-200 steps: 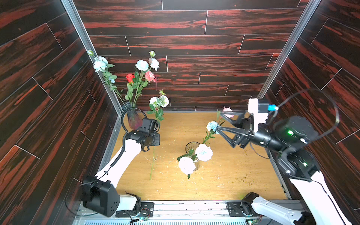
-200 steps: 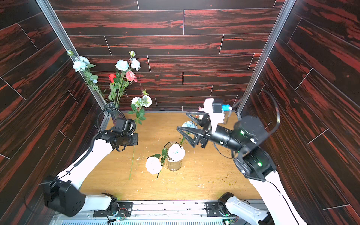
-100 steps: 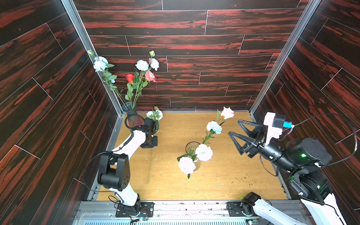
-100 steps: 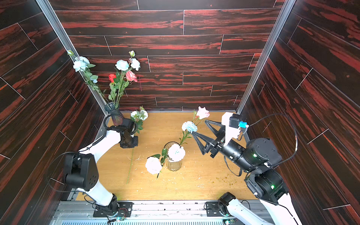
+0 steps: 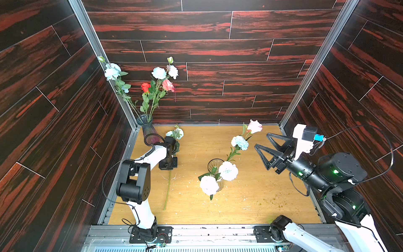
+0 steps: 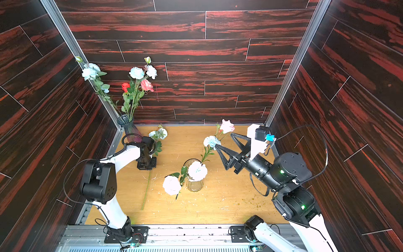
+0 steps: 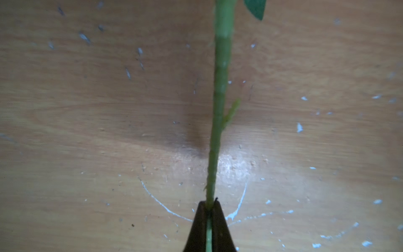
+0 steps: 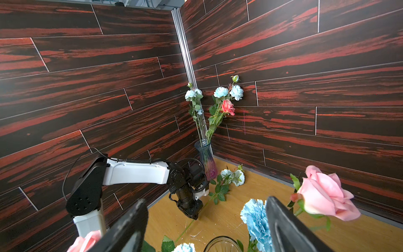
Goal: Pick out blue flowers from the vase
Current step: Place the flower at the center of the board.
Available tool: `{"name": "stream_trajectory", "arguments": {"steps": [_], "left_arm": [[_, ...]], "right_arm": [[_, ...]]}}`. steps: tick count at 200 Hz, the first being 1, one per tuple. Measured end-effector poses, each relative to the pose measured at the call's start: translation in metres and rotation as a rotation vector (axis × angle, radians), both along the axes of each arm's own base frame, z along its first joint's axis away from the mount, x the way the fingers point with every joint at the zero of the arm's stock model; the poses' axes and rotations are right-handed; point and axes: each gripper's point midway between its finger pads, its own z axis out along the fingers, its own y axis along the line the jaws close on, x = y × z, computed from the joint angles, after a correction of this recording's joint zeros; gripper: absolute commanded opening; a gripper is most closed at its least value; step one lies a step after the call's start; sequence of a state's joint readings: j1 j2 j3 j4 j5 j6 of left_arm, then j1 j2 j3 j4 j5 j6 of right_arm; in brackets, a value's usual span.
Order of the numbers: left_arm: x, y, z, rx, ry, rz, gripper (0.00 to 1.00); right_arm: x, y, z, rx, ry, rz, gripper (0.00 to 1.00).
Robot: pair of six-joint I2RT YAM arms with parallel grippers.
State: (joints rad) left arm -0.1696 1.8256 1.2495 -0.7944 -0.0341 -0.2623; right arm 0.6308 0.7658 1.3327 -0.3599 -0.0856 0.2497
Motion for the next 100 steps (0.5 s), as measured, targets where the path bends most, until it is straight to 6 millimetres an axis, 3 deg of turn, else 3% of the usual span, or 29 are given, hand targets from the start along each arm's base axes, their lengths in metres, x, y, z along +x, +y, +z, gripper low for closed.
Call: {"name": "stream_trajectory", "arguments": {"steps": [35, 100], "left_arm": [[-0.002, 0.000, -0.001, -0.009, 0.011, 0.005, 0.00], [-0.003, -0.016, -0.001, -0.110, 0.022, -0.004, 0.00]], "right_arm": [[0.000, 0.000, 0.000, 0.000, 0.000, 0.000, 0.87], [0.002, 0.002, -0.002, -0.005, 0.006, 0.001, 0.87]]}}
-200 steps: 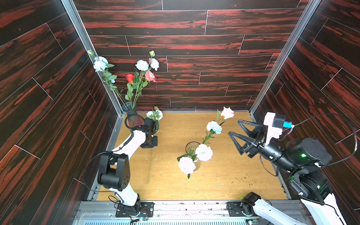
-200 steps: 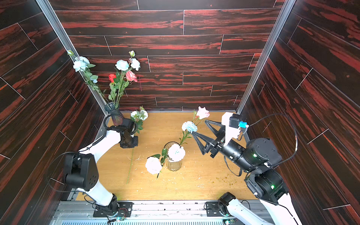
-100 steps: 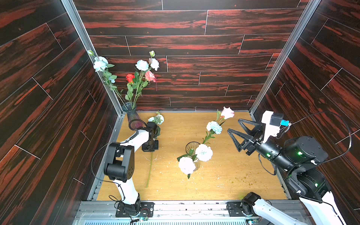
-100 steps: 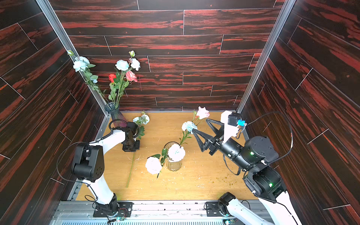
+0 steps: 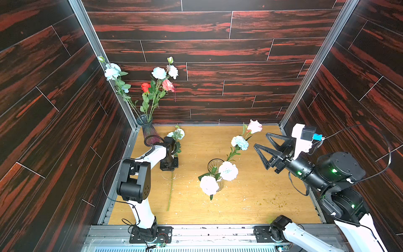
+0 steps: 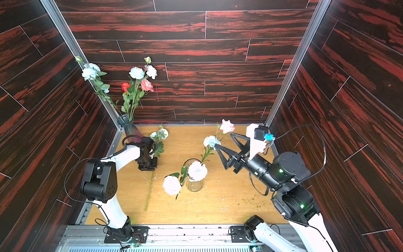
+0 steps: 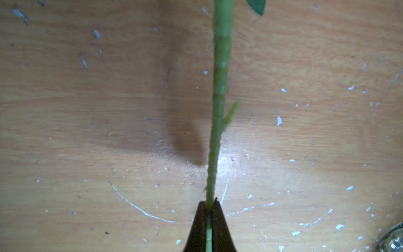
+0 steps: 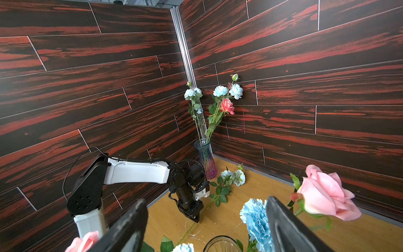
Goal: Pick out blue flowers from the vase
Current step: Place the flower at the center of the board.
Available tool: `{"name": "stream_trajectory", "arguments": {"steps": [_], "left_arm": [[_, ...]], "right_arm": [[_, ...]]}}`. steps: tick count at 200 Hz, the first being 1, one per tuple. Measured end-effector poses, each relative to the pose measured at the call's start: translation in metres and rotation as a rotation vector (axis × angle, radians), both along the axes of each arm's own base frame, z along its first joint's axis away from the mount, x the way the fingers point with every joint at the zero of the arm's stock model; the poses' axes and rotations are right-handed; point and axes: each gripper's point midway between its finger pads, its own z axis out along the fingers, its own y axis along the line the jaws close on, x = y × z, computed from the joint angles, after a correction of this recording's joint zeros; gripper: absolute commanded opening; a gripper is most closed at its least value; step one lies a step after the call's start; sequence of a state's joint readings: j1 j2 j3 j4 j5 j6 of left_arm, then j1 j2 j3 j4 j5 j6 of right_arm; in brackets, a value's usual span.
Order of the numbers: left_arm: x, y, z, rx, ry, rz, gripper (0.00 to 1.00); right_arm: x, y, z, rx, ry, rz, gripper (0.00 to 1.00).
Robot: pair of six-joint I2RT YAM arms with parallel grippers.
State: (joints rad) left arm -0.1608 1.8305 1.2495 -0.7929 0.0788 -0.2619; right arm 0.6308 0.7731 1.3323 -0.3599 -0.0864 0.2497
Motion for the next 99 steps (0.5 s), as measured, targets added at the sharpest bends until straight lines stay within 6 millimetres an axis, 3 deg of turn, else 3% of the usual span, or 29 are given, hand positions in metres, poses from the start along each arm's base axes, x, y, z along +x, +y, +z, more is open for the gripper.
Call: {"name": "stream_trajectory", "arguments": {"steps": [10, 33, 55, 70, 99], "left_arm": [[0.000, 0.000, -0.001, 0.000, 0.003, 0.000, 0.01], [-0.002, 0.000, -0.005, 0.000, 0.009, 0.000, 0.15], [-0.003, 0.002, -0.006, 0.011, 0.012, 0.004, 0.46], [-0.003, 0.005, -0.006, 0.029, 0.013, 0.001, 0.60], [-0.004, 0.013, 0.001, 0.073, -0.005, 0.015, 0.71]], "right_arm": [[0.000, 0.000, 0.000, 0.000, 0.001, 0.000, 0.87], [0.000, 0.000, 0.000, -0.001, 0.001, 0.000, 0.87], [0.001, 0.001, -0.001, -0.002, 0.002, -0.001, 0.88], [0.002, 0.001, -0.002, -0.005, 0.005, -0.002, 0.88], [0.005, 0.003, -0.004, -0.011, 0.010, -0.003, 0.88]]}}
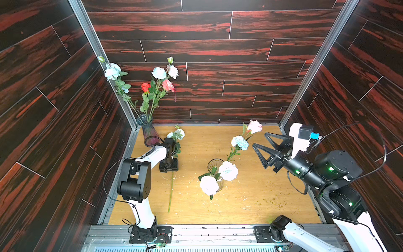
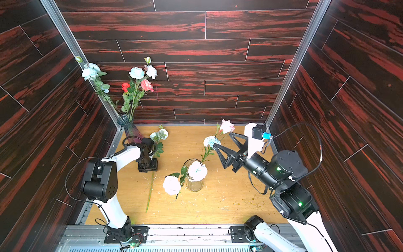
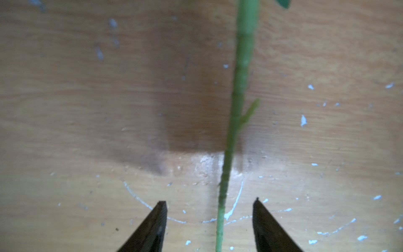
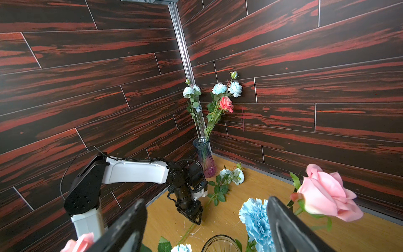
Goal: Pick out blue flowers from the vase
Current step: Place the flower at the center of the board, then pick up the flower from the vase.
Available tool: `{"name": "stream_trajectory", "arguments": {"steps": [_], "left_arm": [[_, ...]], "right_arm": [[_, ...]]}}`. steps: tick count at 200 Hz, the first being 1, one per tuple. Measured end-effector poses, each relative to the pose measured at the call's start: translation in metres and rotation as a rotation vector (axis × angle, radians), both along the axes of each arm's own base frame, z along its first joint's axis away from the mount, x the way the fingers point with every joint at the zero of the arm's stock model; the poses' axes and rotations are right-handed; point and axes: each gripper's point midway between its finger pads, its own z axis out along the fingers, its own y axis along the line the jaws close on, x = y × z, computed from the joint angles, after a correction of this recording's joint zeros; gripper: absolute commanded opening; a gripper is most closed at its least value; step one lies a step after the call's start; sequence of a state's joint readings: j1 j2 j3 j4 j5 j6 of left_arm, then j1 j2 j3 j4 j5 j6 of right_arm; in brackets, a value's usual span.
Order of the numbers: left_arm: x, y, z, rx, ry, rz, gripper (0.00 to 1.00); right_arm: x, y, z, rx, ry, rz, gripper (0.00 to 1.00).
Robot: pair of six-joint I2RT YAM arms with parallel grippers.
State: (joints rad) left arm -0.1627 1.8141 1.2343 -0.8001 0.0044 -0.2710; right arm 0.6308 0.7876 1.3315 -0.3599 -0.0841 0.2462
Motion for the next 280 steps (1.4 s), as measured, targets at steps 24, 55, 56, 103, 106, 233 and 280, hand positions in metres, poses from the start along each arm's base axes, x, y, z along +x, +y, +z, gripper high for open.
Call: {"name": "stream_trajectory", "arguments": {"steps": [24, 55, 56, 103, 106, 233, 280], "left_arm": [[0.004, 0.001, 0.040, 0.015, -0.132, 0.012, 0.71], [0.013, -0.034, 0.143, -0.078, -0.569, -0.043, 0.71], [0.013, -0.035, 0.145, -0.082, -0.579, -0.045, 0.71], [-0.012, -0.091, 0.188, -0.349, -0.943, -0.169, 0.72], [-0.012, -0.092, 0.185, -0.354, -0.943, -0.171, 0.72], [-0.050, -0.104, 0.198, -0.530, -1.124, -0.263, 0.74], [-0.053, -0.115, 0.191, -0.556, -1.092, -0.298, 0.72]], "right_arm": [[0.002, 0.002, -0.007, -0.008, 0.012, 0.002, 0.84], [0.008, 0.006, -0.030, -0.040, 0.049, 0.001, 0.79], [0.008, 0.006, -0.030, -0.040, 0.050, 0.001, 0.79], [0.007, -0.003, -0.073, -0.087, 0.121, -0.038, 0.72], [0.007, -0.003, -0.078, -0.091, 0.126, -0.039, 0.72], [0.015, 0.033, -0.250, -0.251, 0.447, 0.094, 0.59], [0.004, 0.071, -0.271, -0.330, 0.494, 0.226, 0.59]]}}
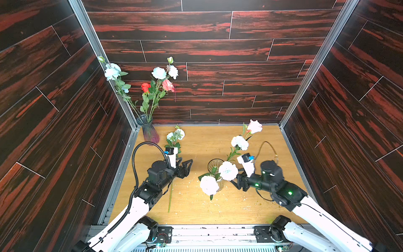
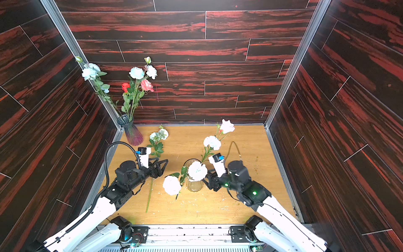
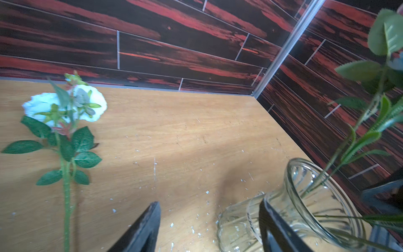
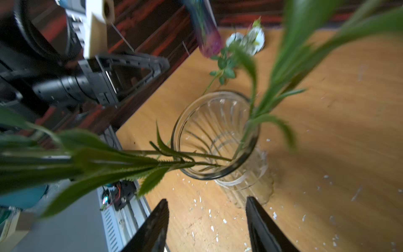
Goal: Pick out blue flowers from the vase
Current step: Pick up the flower from the vase.
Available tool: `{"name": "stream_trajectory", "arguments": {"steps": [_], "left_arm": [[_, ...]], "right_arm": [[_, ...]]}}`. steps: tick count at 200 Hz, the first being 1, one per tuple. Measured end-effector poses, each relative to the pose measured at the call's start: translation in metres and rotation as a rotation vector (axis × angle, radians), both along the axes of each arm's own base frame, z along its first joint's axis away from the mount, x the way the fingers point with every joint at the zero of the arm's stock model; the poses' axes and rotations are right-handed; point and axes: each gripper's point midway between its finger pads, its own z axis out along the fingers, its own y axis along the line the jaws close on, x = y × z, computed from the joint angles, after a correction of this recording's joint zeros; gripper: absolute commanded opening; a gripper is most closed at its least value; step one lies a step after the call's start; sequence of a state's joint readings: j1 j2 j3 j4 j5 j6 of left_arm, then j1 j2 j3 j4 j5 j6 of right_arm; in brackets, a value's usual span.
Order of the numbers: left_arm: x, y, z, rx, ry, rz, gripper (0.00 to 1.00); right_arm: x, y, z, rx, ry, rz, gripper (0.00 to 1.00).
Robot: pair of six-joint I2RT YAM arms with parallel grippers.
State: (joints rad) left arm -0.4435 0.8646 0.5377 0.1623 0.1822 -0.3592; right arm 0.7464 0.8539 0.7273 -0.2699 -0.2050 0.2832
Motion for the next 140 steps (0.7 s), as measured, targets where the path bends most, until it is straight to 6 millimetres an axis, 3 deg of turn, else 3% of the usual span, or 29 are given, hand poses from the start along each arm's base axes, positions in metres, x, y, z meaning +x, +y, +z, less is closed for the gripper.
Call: {"name": "stream_trajectory", "arguments": {"steps": [37, 56, 101, 140], "left_arm": [[0.000, -0.005, -0.007, 0.010, 0.021, -0.020, 0.70], [-0.001, -0.006, -0.008, 0.010, 0.024, -0.025, 0.69], [-0.001, -0.007, -0.009, 0.011, 0.028, -0.031, 0.68], [-0.001, -0.009, -0.010, 0.011, 0.032, -0.039, 0.68]], "right_arm": [[0.001, 0.017, -0.004, -0.047, 0.001, 0.032, 0.59], [0.012, 0.019, 0.002, -0.073, -0.017, 0.006, 0.59], [0.049, 0.030, 0.037, -0.106, -0.116, -0.072, 0.58], [0.068, 0.039, 0.030, -0.165, -0.115, -0.096, 0.56]]}}
